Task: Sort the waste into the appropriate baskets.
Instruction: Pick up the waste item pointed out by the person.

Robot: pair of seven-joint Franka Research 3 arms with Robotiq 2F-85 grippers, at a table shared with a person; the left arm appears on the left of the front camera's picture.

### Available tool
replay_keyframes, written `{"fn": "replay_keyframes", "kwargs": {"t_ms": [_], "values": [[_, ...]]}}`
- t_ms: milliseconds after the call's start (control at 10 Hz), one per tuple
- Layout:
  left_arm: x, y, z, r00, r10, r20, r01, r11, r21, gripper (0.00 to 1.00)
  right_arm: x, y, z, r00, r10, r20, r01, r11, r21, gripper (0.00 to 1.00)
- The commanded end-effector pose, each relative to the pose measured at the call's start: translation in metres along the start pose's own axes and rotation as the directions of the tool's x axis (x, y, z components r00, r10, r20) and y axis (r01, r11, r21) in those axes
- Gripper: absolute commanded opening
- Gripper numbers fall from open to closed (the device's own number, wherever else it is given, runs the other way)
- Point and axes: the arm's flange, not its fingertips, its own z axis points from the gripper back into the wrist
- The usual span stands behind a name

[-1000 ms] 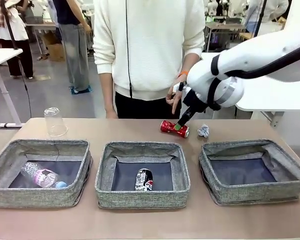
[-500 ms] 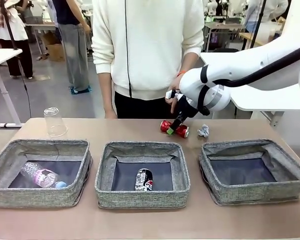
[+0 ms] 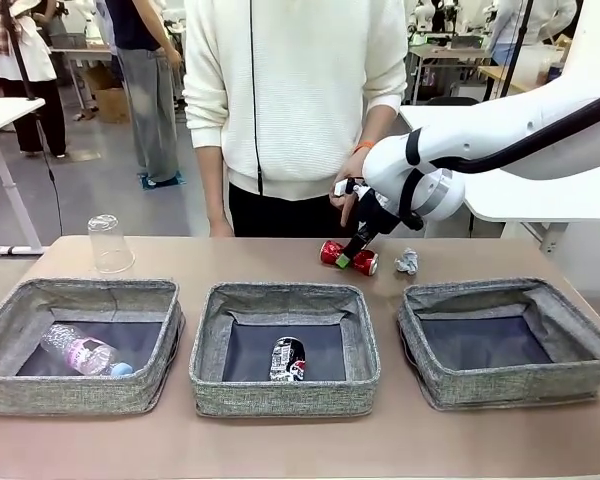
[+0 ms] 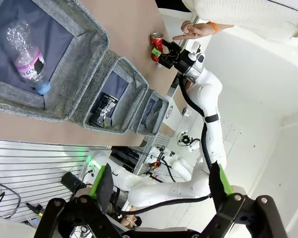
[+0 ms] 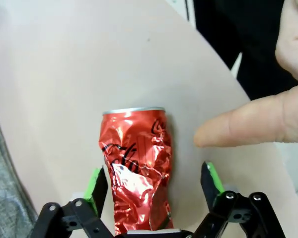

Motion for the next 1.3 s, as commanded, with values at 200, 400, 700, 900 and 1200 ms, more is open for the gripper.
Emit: {"fn": "replay_keyframes", "kwargs": {"t_ms": [200, 400, 700, 900, 1200], "values": [[0.0, 0.0, 0.003, 1.0, -0.013, 0.0, 0.013, 1.0, -0.007, 1.0, 0.0, 0.007, 0.002, 0.998, -0.015, -0.062, 0.015, 1.0, -0.001, 0.0], [0.0, 0.0, 0.003, 1.0, -0.013, 0.0, 0.013, 1.0, -0.007, 1.0, 0.001, 0.007, 0.002, 0.997, -0.012, -0.074, 0.012, 1.0, 0.009, 0.14], [0.0, 0.0, 0.003, 1.0, -0.013, 0.0, 0.013, 1.0, -0.007, 1.0, 0.001, 0.008, 0.001, 0.994, 0.002, -0.109, 0.003, 0.999, 0.041, 0.0], [0.0, 0.0, 0.003, 1.0, -0.013, 0.0, 0.013, 1.0, -0.007, 1.0, 0.003, 0.008, 0.006, 0.993, 0.01, -0.12, -0.004, 0.999, 0.044, 0.0], [0.0, 0.0, 0.003, 1.0, -0.013, 0.0, 0.013, 1.0, -0.007, 1.0, 0.002, 0.01, 0.011, 0.992, 0.003, -0.125, 0.003, 0.999, 0.051, 0.0]]}}
